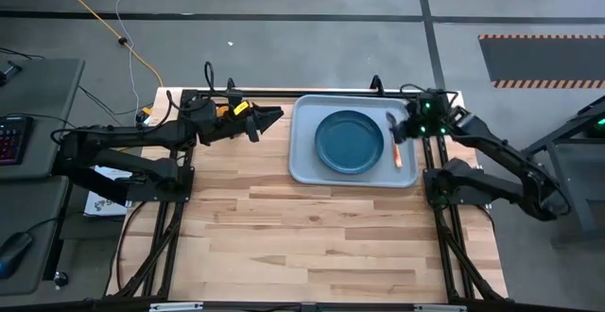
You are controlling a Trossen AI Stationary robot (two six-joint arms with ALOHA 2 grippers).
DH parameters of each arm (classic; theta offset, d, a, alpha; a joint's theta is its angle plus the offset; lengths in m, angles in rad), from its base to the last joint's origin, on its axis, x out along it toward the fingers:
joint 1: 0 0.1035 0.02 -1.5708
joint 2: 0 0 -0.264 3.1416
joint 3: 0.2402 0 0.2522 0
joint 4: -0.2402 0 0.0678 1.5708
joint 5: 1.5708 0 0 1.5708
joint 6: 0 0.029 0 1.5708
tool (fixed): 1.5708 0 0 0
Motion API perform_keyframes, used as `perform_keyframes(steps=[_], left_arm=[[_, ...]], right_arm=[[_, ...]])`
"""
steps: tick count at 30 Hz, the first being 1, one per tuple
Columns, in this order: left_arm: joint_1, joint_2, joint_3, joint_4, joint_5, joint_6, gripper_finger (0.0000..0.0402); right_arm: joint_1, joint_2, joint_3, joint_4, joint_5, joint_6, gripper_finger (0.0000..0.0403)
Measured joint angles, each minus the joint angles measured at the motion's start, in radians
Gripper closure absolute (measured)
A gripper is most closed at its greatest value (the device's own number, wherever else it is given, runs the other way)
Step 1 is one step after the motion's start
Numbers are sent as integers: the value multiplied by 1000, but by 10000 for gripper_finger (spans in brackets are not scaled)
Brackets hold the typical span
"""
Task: Pick and place plate/cup/fork/spoon on tray
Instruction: Put the orange spoon on the blue tray to the right of the blue plate
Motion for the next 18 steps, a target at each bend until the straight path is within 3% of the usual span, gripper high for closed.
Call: perform_keyframes(steps=[6,10,13,18], left_arm=[[0,0,0,15,0,0,240],[0,0,0,28,0,0,240],[0,0,0,31,0,0,240],[0,0,0,34,4,0,240]], right_arm=[[0,-59,-145,21,-67,195,403],[0,-55,-283,221,-95,355,403],[-3,-49,-346,352,-61,471,403],[-39,-9,-351,351,-14,461,403]])
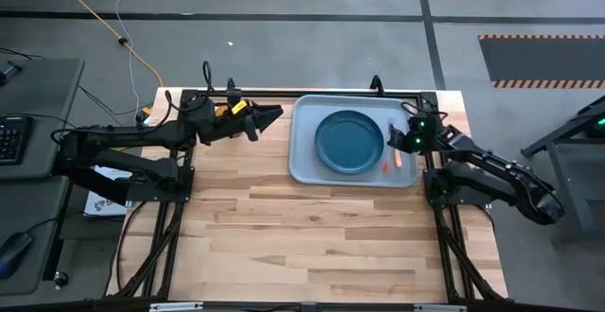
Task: Pick and place plate/cup/fork/spoon on tray
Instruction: Put the orange spoon on the blue tray to the right of the blue plate
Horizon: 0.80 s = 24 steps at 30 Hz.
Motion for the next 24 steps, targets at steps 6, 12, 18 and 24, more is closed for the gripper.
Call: perform_keyframes(steps=[6,12,18,24], left_arm=[[0,0,0,1,3,0,240],[0,0,0,1,11,0,240],[0,0,0,1,11,0,240],[0,0,0,2,11,0,240]], right_arm=[[-45,105,12,4,-20,-91,403],[-65,206,12,85,-40,-135,403],[-65,234,12,115,-9,-128,401],[-65,234,12,116,43,-111,382]])
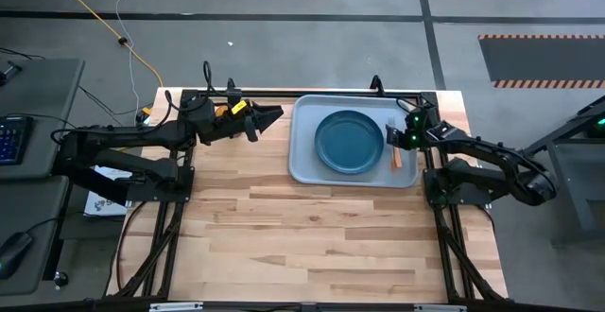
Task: Pick and place plate/cup/fork/spoon on tray
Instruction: Put the orange spoon on the blue tray to the right of the blue plate
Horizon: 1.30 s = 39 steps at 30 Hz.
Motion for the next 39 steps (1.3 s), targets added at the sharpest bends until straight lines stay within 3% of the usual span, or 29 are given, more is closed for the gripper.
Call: perform_keyframes(steps=[13,18,24,28,33,39], left_arm=[[0,0,0,0,0,0,240],[0,0,0,0,0,0,240],[0,0,0,0,0,0,240],[0,0,0,0,0,18,240],[4,0,0,0,0,26,241],[9,0,0,-1,0,27,241]], right_arm=[[0,0,45,-16,61,-26,268],[0,0,178,-151,100,-122,257],[9,0,307,-293,63,-197,258],[43,0,308,-417,157,-171,285],[172,1,264,-397,214,-69,390],[285,9,264,-384,355,42,400]])
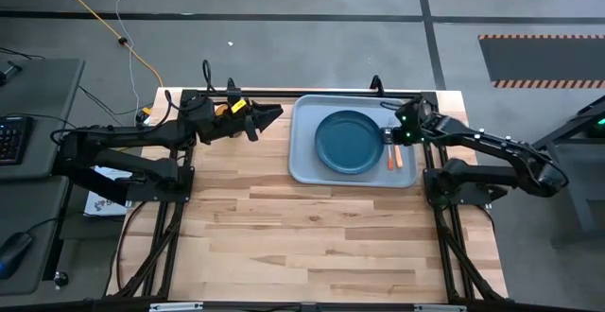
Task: Pick and place plate/cup/fork/spoon on tray
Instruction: Put the orange spoon on the blue tray to the right of the blue plate
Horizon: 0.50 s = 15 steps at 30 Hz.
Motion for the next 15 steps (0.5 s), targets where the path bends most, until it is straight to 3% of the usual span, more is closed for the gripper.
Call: perform_keyframes(steps=[15], left_arm=[[0,0,0,14,2,-8,240]], right_arm=[[88,206,0,137,22,94,403]])
